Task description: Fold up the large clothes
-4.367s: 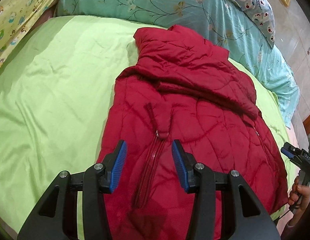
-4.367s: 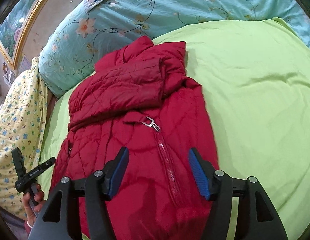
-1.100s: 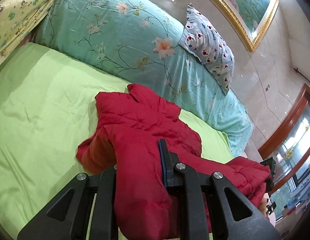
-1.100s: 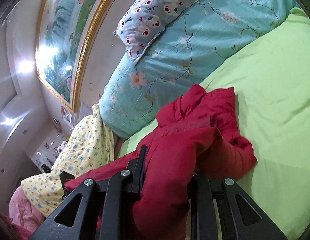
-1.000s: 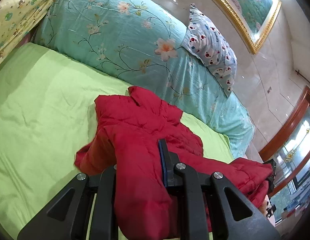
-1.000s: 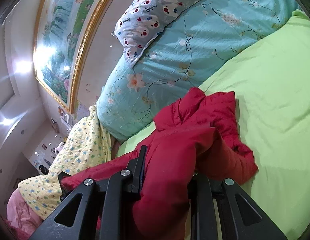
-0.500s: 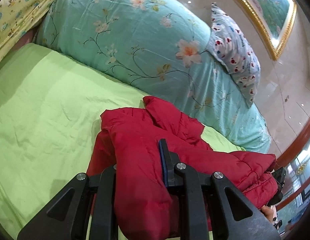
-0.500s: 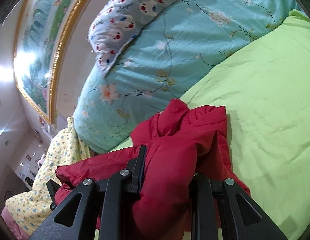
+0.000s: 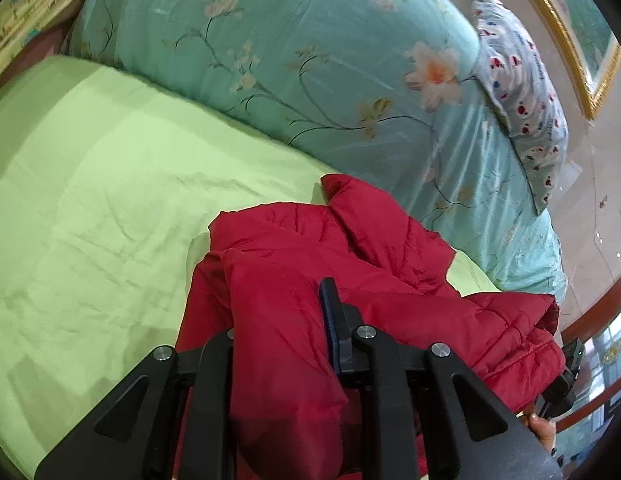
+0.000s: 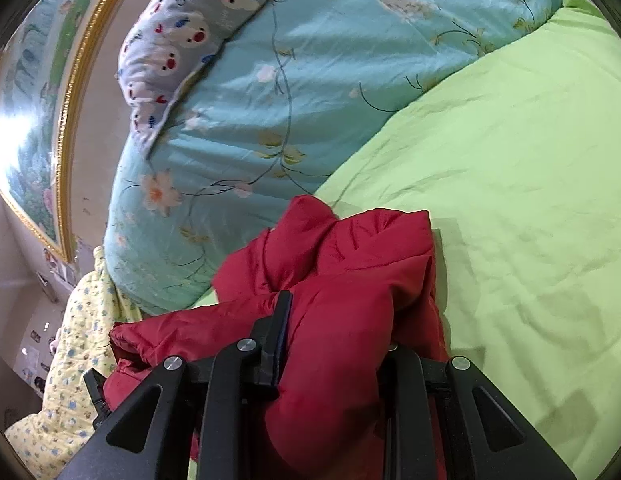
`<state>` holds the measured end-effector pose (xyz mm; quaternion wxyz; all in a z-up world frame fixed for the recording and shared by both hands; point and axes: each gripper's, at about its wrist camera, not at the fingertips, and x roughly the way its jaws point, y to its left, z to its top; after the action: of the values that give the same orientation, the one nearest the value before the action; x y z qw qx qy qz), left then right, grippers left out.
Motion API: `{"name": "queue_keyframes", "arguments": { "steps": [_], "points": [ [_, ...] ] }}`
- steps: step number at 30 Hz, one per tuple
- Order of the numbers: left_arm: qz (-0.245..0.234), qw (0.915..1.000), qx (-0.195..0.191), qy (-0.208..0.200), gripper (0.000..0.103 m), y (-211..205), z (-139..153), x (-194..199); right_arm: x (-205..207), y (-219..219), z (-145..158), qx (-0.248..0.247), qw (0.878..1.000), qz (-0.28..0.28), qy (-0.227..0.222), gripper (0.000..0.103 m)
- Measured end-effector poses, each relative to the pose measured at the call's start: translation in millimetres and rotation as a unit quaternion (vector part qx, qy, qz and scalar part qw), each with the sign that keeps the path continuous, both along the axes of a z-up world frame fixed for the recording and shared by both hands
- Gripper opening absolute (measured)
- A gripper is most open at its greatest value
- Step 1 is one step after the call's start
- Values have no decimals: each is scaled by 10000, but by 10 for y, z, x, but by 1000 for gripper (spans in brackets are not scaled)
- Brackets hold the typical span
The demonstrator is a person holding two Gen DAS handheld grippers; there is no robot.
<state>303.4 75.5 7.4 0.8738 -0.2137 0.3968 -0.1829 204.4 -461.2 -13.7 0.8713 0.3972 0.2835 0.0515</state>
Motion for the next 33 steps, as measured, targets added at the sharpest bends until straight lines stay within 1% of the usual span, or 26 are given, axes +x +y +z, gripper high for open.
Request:
{"name": "queue_keyframes", "arguments": {
  "steps": [3, 6, 11, 14, 19, 22, 25, 28, 30, 32, 33],
  "points": [
    [55, 9998, -126, 115, 19, -2, -74, 131, 109, -7, -75, -31, 9999, -90, 57, 23],
    [113, 9996, -147, 220, 19, -34, -137, 271, 217, -12, -164, -72, 9998, -176, 112, 23],
    [126, 9995, -13, 306, 20, -129, -255, 490, 403, -42, -359, -83, 9994, -268, 177, 23],
    [132, 9995, 66, 277, 20, -179, -313, 578, 472, -41, -417, -128, 9992, -314, 223, 23],
    [155, 9994, 62, 298, 20, -206, -341, 664, 546, -58, -457, -101, 9986, -382, 343, 22],
    [158, 9995, 35, 281, 20, -200, -301, 630, 578, -72, -482, -53, 9982, -448, 385, 22],
    [163, 9998, 37, 104, 26, -159, -171, 490, 584, -54, -490, -75, 9978, -525, 397, 22],
    [128, 9997, 29, -220, 37, -81, 31, 238, 589, -36, -481, -135, 9977, -541, 393, 22],
    [176, 9985, 146, -495, 50, -51, 173, 50, 588, -38, -482, -140, 9975, -565, 395, 22],
    [93, 9965, 199, -809, 53, -53, 324, -190, 593, -35, -481, -155, 9974, -581, 404, 22],
    [34, 9958, 214, -889, 53, -68, 356, -255, 599, -32, -479, -170, 9973, -588, 410, 22]
  ]
}}
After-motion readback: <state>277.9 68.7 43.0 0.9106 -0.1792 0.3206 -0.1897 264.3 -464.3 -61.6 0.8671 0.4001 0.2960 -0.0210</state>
